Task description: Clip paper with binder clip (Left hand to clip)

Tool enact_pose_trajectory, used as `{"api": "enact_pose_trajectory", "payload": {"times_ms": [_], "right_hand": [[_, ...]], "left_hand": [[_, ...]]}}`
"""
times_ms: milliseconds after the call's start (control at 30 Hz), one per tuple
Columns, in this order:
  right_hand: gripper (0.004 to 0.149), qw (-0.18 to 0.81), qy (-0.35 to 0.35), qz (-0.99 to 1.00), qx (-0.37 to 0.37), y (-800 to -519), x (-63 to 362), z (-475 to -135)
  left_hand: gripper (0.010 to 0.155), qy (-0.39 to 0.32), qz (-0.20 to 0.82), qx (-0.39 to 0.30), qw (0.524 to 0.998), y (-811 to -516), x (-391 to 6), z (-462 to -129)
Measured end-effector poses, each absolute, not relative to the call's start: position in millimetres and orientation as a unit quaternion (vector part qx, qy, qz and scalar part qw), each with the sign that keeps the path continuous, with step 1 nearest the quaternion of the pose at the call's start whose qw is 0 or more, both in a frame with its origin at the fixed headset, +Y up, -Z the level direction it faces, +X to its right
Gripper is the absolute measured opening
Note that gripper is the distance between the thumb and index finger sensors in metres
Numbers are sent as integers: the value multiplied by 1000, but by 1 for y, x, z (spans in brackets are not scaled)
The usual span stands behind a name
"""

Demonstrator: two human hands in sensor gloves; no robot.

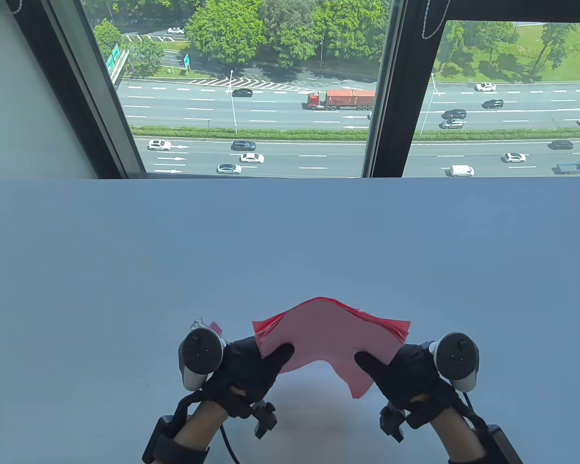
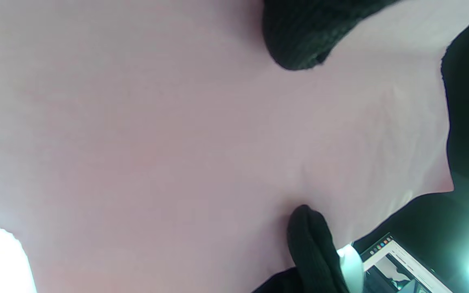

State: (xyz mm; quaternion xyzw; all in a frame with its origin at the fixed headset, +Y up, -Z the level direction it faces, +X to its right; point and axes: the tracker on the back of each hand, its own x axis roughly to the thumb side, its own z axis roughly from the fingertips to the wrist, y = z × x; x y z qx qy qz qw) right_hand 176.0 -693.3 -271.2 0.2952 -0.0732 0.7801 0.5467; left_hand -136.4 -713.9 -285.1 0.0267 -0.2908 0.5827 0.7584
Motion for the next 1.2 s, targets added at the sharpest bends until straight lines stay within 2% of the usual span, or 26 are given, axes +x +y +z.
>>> {"api": "enact_pose_trajectory", "payload": {"times_ms": [67, 133, 167, 300, 433, 500, 567, 633, 667, 733, 900, 1000, 1133, 1200], "right_hand": [[52, 536, -94, 790, 282, -695, 176, -272], [55, 527, -52, 808, 258, -704, 175, -277], [58, 513, -6, 824, 242, -711, 174, -279], [56, 541, -33, 801, 253, -715, 175, -281], [58, 500, 23, 831, 242, -724, 172, -285], [56, 528, -21, 811, 249, -720, 172, -282], [56, 536, -30, 804, 256, -716, 171, -280], [57, 508, -13, 825, 248, -724, 169, -285], [58, 493, 24, 833, 250, -729, 169, -287], [58, 520, 27, 815, 252, -730, 170, -287], [57, 532, 22, 812, 239, -726, 178, -291], [58, 553, 22, 805, 215, -729, 186, -296], [59, 558, 41, 805, 199, -735, 194, -301], [63, 551, 62, 809, 195, -739, 195, -302]], "left_hand": [[57, -279, 579, 25, 766, -718, -134, -285], [59, -248, 562, 11, 789, -726, -132, -288], [60, -239, 542, -17, 805, -731, -132, -290], [59, -265, 556, -5, 788, -728, -129, -288], [58, -263, 526, -21, 808, -734, -130, -290], [58, -270, 548, 3, 792, -730, -129, -287], [58, -282, 540, 15, 793, -727, -127, -286], [59, -260, 528, -16, 809, -734, -127, -290], [59, -261, 526, -39, 809, -739, -129, -292], [57, -252, 563, -28, 787, -740, -130, -293], [52, -253, 584, -51, 769, -738, -137, -298], [51, -247, 618, -94, 741, -741, -140, -301], [51, -232, 653, -96, 715, -741, -146, -304], [51, -221, 686, -95, 686, -740, -151, -305]]}}
